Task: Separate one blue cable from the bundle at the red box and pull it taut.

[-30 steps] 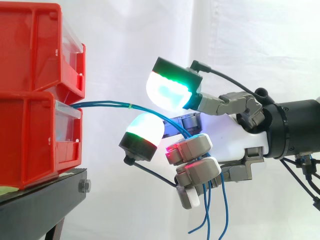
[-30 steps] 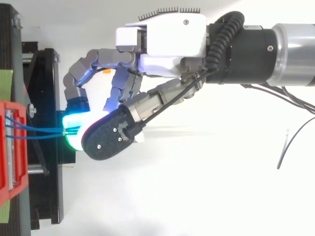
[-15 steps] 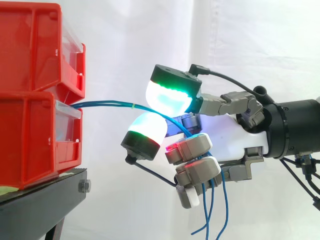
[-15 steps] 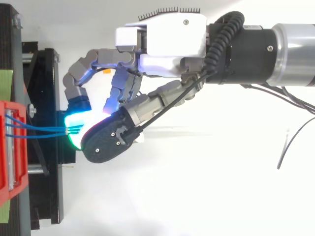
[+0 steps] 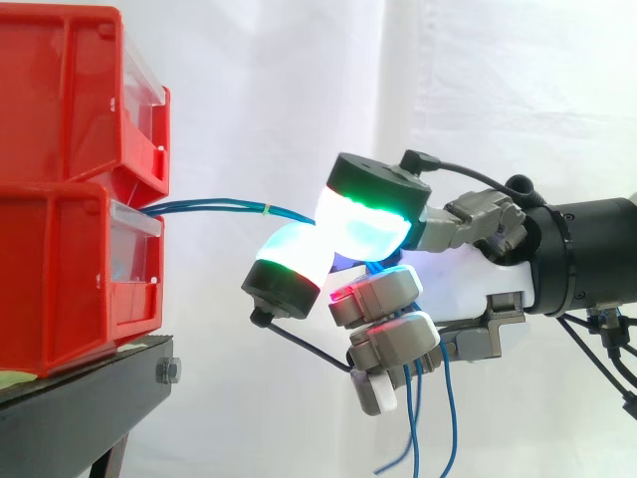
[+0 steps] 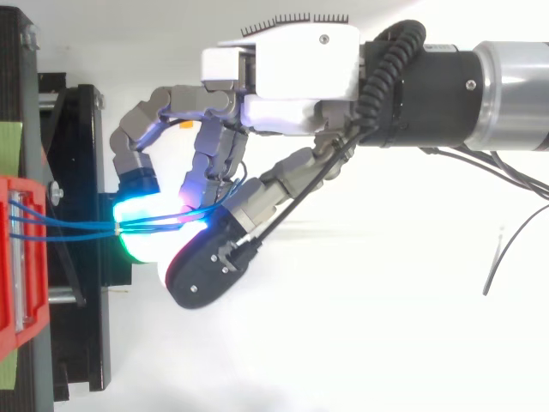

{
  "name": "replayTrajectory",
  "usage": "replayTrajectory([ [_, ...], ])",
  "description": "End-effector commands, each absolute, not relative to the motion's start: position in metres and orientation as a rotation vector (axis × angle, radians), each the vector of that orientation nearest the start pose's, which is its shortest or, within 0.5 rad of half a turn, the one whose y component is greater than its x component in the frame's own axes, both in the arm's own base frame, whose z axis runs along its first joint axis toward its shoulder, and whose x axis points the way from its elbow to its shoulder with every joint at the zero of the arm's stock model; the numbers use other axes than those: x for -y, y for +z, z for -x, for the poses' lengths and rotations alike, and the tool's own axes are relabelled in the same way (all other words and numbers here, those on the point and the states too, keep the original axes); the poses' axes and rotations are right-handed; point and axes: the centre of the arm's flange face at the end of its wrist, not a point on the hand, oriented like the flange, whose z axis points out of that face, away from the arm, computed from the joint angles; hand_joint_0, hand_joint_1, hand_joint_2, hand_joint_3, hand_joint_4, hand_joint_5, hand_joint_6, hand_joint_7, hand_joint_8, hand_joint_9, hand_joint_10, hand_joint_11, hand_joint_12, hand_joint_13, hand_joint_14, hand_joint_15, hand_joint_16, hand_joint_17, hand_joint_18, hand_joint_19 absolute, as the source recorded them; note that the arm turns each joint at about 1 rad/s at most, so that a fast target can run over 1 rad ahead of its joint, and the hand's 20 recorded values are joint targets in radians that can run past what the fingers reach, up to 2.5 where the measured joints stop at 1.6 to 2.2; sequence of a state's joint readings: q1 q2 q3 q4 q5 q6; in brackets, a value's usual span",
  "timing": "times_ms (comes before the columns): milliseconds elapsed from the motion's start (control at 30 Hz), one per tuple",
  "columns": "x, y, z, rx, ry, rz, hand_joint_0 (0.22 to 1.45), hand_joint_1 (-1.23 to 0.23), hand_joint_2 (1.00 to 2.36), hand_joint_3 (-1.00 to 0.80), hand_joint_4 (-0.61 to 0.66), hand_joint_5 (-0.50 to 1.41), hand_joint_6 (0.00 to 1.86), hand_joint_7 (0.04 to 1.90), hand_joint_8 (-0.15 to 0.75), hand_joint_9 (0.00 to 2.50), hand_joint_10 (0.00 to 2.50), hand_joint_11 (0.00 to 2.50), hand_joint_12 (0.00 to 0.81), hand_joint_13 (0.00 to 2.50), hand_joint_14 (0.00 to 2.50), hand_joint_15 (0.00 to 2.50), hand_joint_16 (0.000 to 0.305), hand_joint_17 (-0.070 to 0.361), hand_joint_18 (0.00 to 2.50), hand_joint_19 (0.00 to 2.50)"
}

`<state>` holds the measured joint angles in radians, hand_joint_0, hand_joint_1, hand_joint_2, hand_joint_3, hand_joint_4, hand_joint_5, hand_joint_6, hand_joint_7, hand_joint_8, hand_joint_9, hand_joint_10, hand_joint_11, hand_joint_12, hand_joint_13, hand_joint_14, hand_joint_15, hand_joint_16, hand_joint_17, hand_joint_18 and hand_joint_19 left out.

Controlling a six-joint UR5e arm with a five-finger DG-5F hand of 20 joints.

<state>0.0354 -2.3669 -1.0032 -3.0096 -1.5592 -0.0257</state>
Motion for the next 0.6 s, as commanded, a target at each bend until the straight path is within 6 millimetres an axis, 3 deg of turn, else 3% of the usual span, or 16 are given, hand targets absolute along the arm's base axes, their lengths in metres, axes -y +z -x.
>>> replayTrajectory([
  [0, 0.1072, 0.2621, -0.7795, -1.311, 1.157, -1.246, 0.63, -0.96, 1.00, -0.50, 0.07, -0.19, 0.87, 1.12, 0.294, 1.18, 0.01, 1.49, 0.349, 1.15, 0.02, 1.25, 0.041, 0.092, 0.88, 0.82],
  [167, 0.1072, 0.2625, -0.7800, -1.308, 1.158, -1.242, 0.54, -0.91, 1.00, -0.50, 0.08, -0.18, 0.85, 1.06, 0.307, 1.17, 0.01, 1.46, 0.353, 1.15, 0.02, 1.24, 0.043, 0.098, 0.88, 0.82],
  [233, 0.1072, 0.2625, -0.7800, -1.307, 1.159, -1.243, 0.53, -0.76, 1.00, -0.50, 0.08, -0.18, 0.84, 1.05, 0.311, 1.19, 0.01, 1.45, 0.355, 1.15, 0.02, 1.24, 0.044, 0.099, 0.86, 0.81],
  [567, 0.1072, 0.2631, -0.7801, -1.308, 1.158, -1.242, 0.53, -0.71, 1.00, -0.50, 0.07, -0.17, 0.83, 1.05, 0.307, 1.22, 0.01, 1.45, 0.345, 1.14, 0.02, 1.26, 0.042, 0.095, 0.82, 0.83],
])
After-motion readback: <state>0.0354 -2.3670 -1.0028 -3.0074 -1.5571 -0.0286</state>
